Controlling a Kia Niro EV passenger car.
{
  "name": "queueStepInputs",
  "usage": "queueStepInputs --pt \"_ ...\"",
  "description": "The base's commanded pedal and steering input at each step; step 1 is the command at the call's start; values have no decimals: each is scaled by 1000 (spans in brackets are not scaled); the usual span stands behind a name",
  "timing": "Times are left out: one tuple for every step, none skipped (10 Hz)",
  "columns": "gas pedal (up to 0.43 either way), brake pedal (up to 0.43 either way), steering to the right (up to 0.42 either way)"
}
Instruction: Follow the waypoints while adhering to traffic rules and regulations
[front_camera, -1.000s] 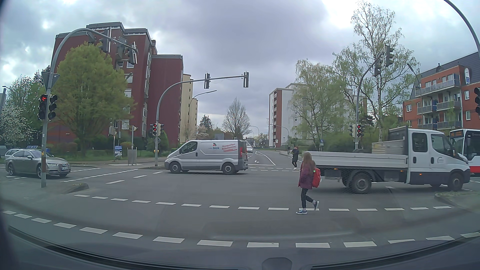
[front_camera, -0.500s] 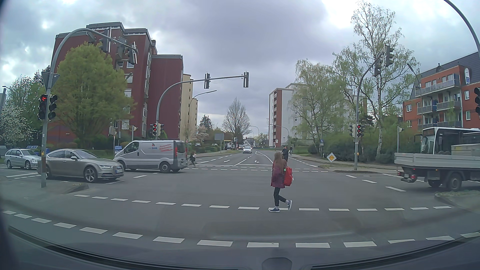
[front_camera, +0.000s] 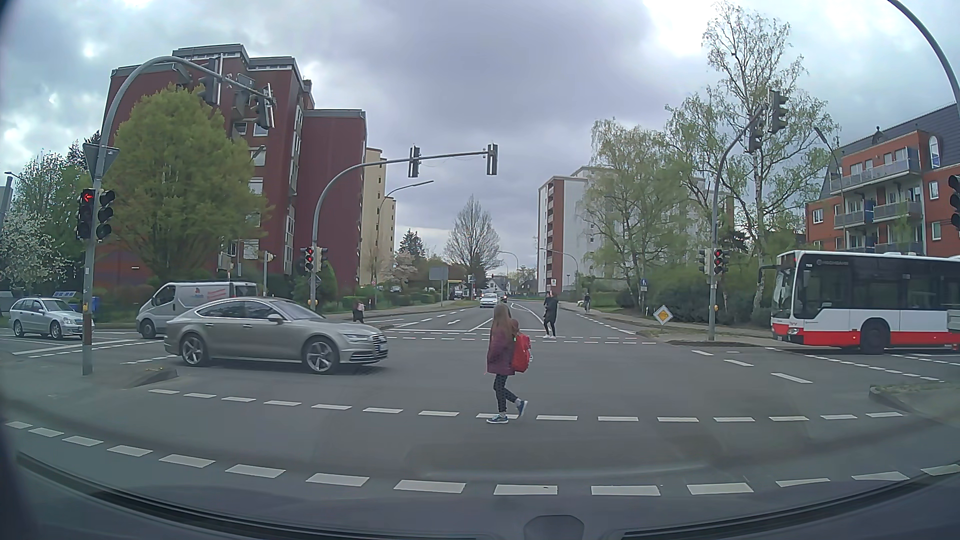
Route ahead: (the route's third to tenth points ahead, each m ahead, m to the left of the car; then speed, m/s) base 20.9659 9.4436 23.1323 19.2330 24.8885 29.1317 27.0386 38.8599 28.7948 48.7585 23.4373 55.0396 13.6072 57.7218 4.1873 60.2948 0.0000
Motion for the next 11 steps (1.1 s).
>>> queueStepInputs --pt "0 293 -10" --pt "0 293 -10" --pt "0 293 -10" --pt "0 299 -10" --pt "0 293 -10" --pt "0 293 -10" --pt "0 293 -10" --pt "0 293 -10" --pt "0 293 -10" --pt "0 293 -10" --pt "0 293 -10"
